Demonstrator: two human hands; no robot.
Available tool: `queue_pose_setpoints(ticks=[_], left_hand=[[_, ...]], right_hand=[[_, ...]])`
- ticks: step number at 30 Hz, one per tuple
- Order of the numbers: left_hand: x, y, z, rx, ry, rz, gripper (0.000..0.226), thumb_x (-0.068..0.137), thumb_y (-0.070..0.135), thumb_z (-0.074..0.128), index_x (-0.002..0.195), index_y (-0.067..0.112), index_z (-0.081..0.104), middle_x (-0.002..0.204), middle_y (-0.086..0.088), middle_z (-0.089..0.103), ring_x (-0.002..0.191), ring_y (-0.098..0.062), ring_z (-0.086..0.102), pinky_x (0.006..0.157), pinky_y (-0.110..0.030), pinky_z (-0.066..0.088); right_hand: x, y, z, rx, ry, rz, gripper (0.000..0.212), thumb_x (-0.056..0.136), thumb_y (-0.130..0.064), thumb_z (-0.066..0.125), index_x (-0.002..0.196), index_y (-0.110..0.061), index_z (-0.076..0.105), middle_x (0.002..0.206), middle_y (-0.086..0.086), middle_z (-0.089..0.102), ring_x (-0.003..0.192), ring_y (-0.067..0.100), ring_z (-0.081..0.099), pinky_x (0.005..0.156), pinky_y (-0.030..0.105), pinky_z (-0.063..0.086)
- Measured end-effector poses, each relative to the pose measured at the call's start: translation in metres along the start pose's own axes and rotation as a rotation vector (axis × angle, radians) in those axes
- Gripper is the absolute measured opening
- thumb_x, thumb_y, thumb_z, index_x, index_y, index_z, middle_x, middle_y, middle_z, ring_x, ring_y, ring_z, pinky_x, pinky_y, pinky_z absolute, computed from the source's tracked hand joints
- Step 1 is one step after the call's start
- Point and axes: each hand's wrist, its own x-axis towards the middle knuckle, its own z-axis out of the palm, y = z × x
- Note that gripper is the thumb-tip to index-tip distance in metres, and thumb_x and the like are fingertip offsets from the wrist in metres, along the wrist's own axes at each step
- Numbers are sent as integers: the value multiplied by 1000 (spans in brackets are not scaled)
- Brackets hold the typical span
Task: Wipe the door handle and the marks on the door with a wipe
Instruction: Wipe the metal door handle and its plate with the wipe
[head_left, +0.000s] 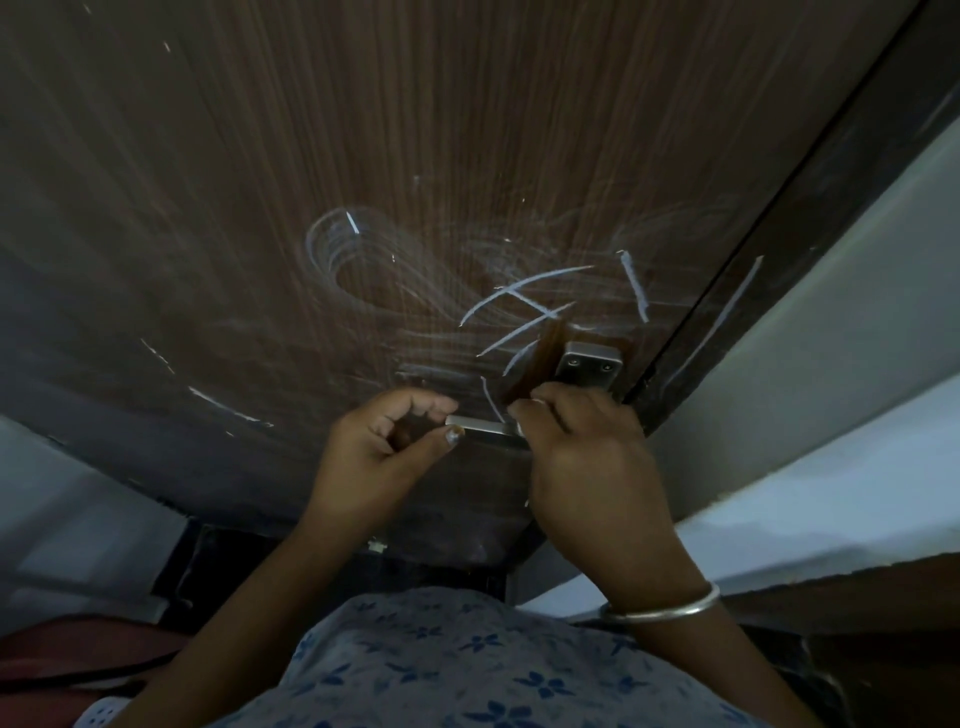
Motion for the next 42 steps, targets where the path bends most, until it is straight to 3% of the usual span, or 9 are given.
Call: queue_pose_setpoints(ticks=[7,12,18,22,28,31,34,38,42], left_hand=[[0,0,4,-44,41,-13,30,75,-2,70,81,27,67,75,8,67,59,7,57,58,-7,45],[-1,-4,3,-47,40,0,30,75,-1,70,85,26,65,76,8,66,56,3,54,55,-9,44],[-6,-13,6,-65,67,-2,35,75,-1,70,86,31,59,79,12,63,60,-19,51,57,-31,46],[-7,-11,6,-67,110,17,31,77,0,69,85,29,59,78,5,65,62,-31,53,59,-42,48],[-11,-12,7,-36,115,32,19,79,4,67,84,21,59,79,1,66,67,-38,58,60,-44,50],[-12,-14,7,-44,134,39,8,75,16,64,81,18,59,76,-3,65,64,-39,57,57,-42,49],[-11,-16,9,-83,117,35,10,73,18,63,82,23,60,77,3,66,66,-37,59,60,-42,50],[-7,-20,10,-121,90,26,14,74,19,63,78,32,59,73,13,67,62,-5,59,58,-19,48],[-5,-21,9,-119,83,22,19,73,19,63,74,38,61,70,15,66,58,-1,54,54,-16,44]], right_hand=[[7,6,-7,-24,-266,-17,28,87,-18,47,110,-15,62,97,8,64,91,30,49,80,39,44],[13,3,-8,143,-145,18,38,64,5,71,100,-6,68,89,17,63,80,36,58,66,39,50],[29,-19,-3,459,-65,-19,38,66,13,65,100,-6,65,98,15,63,79,29,64,65,28,49],[41,-26,5,554,-245,38,26,86,-4,55,110,-12,55,102,10,64,91,24,61,75,37,52],[51,-24,14,597,-343,60,7,92,-31,54,93,-24,53,83,-9,56,74,4,52,58,15,35],[51,-27,18,523,-349,22,12,92,-34,53,88,-22,50,79,-10,50,68,3,47,55,19,34],[53,-27,19,455,-328,-3,18,94,-34,48,88,-18,50,76,-6,51,68,10,48,59,26,35],[53,-27,17,417,-329,-44,12,93,-27,50,86,-17,47,80,2,59,69,13,50,60,26,34],[53,-29,15,381,-318,-67,14,93,-23,50,83,-18,41,79,3,57,67,13,47,59,25,29]])
